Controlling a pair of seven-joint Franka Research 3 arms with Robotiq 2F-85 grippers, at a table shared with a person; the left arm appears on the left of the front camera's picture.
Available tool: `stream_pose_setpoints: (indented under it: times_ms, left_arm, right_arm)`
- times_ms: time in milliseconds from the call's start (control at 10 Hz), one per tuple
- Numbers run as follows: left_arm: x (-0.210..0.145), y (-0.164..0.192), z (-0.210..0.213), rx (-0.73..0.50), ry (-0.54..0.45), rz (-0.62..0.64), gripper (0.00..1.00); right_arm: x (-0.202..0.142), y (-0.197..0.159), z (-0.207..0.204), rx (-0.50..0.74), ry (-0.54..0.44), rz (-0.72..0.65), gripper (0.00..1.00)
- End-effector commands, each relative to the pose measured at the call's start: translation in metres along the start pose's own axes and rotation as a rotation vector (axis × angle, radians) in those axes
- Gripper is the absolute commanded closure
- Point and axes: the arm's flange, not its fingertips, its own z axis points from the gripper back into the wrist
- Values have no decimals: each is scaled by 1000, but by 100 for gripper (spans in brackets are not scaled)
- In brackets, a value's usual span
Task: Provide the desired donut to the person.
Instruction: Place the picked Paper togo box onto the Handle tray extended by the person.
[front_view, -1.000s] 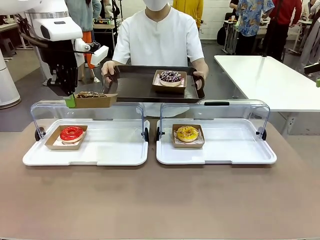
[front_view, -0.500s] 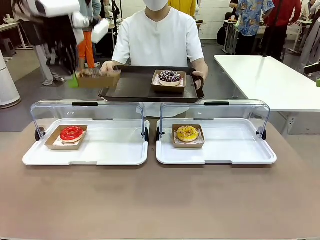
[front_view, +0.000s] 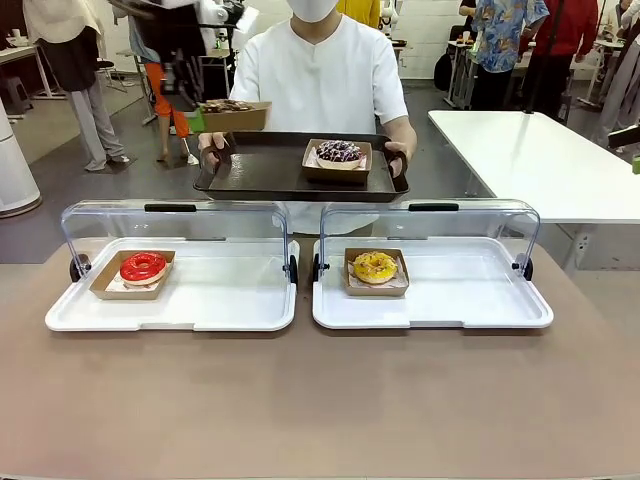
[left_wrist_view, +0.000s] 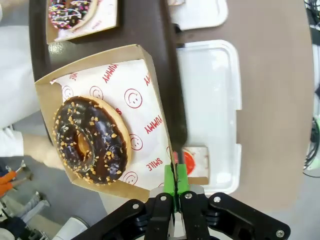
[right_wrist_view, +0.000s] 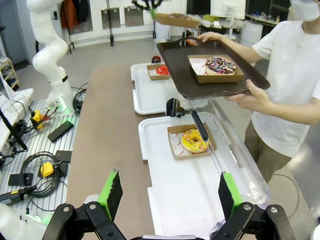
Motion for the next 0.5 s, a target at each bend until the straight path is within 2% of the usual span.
stream_pose_setpoints:
  times_ms: [0, 200, 400]
  left_arm:
    - [14, 45, 2, -21, 22, -36, 99]
    - [17, 83, -14, -91, 55, -39, 99]
    - [14, 103, -35, -182, 33, -11, 99]
  right_arm:
    - [0, -1, -1, -8, -24, 5, 0]
    - [0, -1, -1, -8, -24, 5, 0]
    - [0, -1, -1, -8, -24, 5, 0]
